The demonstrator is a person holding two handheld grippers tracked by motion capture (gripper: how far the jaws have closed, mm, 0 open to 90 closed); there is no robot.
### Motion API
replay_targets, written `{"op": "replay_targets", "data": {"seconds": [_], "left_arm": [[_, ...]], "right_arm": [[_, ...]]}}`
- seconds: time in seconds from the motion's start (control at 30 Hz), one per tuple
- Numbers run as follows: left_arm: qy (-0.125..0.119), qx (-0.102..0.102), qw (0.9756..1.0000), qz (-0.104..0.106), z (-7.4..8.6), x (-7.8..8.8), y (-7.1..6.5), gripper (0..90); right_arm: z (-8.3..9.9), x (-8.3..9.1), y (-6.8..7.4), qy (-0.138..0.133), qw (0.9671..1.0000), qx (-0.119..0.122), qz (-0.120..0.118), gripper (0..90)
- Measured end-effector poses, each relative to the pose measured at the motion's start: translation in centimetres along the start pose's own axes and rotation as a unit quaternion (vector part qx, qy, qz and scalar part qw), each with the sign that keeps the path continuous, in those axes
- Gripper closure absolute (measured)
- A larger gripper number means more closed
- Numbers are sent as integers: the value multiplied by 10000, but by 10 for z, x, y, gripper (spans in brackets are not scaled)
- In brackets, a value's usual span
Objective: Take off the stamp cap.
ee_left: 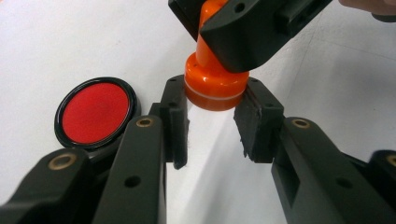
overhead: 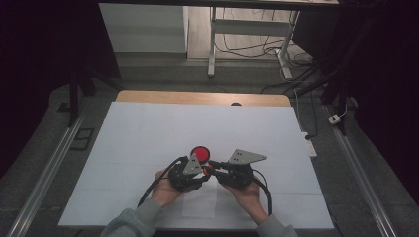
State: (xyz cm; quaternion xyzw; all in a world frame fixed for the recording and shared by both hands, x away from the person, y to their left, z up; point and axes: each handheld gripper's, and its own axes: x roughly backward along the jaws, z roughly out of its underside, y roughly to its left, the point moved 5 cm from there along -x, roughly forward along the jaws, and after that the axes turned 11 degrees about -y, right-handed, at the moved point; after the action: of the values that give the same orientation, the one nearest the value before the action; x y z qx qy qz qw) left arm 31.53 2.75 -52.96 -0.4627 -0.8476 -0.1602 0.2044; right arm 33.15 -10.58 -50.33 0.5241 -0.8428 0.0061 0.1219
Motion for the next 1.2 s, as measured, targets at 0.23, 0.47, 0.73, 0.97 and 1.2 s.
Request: {"op": "replay_targets", "data": {"seconds": [0.23,0.47,0.73,0.97,1.2], "left_arm": [[-16,19,10000,6,0,0,0,657],[38,-87,9999,-36,1,0,0,658],[20,-101,9999,-45,1,0,0,658],[-13,-146,9998,-111,0,0,-1,658],[-22,-144,9998,-111,1,0,-1,658]], "right_arm": [[0,0,0,-8,10000,-8,6,731],[0,-1,1,55,10000,61,19,731],[0,-1,0,45,10000,52,31,731],[-1,0,1,12,10000,42,44,732],[-1,0,0,19,10000,23,46,731]]}}
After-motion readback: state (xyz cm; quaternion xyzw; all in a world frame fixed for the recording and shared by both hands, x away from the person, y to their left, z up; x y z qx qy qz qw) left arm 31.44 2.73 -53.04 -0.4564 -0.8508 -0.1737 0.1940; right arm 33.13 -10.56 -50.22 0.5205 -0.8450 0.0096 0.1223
